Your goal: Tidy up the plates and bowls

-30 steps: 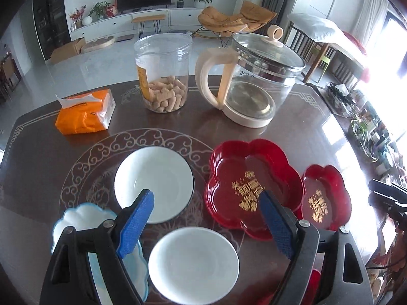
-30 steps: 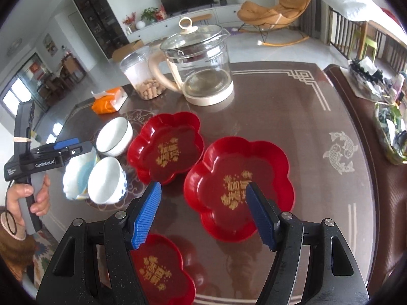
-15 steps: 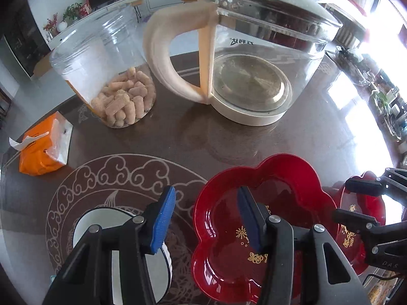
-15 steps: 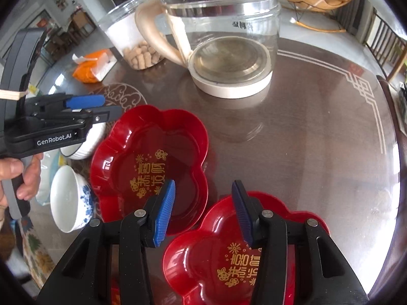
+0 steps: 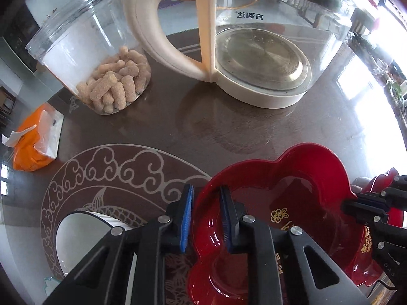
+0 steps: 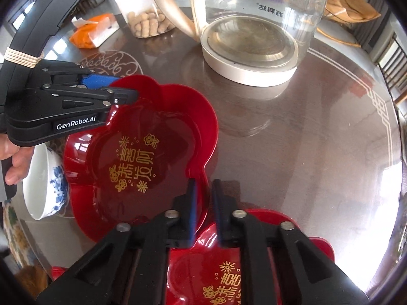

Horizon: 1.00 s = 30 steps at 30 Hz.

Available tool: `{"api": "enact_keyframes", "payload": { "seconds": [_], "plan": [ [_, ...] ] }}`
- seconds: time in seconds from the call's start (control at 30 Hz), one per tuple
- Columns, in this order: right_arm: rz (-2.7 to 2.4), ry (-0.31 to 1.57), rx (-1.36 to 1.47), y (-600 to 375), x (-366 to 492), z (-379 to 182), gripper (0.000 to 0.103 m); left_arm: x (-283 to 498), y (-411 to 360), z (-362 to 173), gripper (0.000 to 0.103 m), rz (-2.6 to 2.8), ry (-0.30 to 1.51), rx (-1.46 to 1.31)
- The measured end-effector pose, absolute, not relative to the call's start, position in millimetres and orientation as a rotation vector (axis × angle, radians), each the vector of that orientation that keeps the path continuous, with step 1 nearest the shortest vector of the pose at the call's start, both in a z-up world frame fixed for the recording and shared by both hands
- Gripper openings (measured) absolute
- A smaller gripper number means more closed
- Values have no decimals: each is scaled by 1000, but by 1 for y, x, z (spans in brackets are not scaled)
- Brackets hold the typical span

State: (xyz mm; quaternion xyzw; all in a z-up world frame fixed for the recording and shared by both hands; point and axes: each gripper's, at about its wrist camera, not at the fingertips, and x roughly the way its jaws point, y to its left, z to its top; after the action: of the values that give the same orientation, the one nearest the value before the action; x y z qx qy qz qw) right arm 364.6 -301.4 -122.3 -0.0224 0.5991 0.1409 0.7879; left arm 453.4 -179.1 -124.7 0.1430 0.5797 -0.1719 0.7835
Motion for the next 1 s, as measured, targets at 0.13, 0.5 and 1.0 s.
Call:
{"api": "enact_keyframes", "payload": {
  "seconds": [0.13, 0.5, 1.0],
  "plan": [
    [277, 1278, 111, -321, 364, -120, 7, 451, -172, -118, 17, -386, 1251, 263],
    [324, 1176, 323, -343, 338, -66, 9, 423, -131, -39, 16, -452, 1196, 43],
    [411, 1171, 301, -317, 199, 4, 9, 262, -106, 20, 16, -543, 1140, 26]
  ]
}}
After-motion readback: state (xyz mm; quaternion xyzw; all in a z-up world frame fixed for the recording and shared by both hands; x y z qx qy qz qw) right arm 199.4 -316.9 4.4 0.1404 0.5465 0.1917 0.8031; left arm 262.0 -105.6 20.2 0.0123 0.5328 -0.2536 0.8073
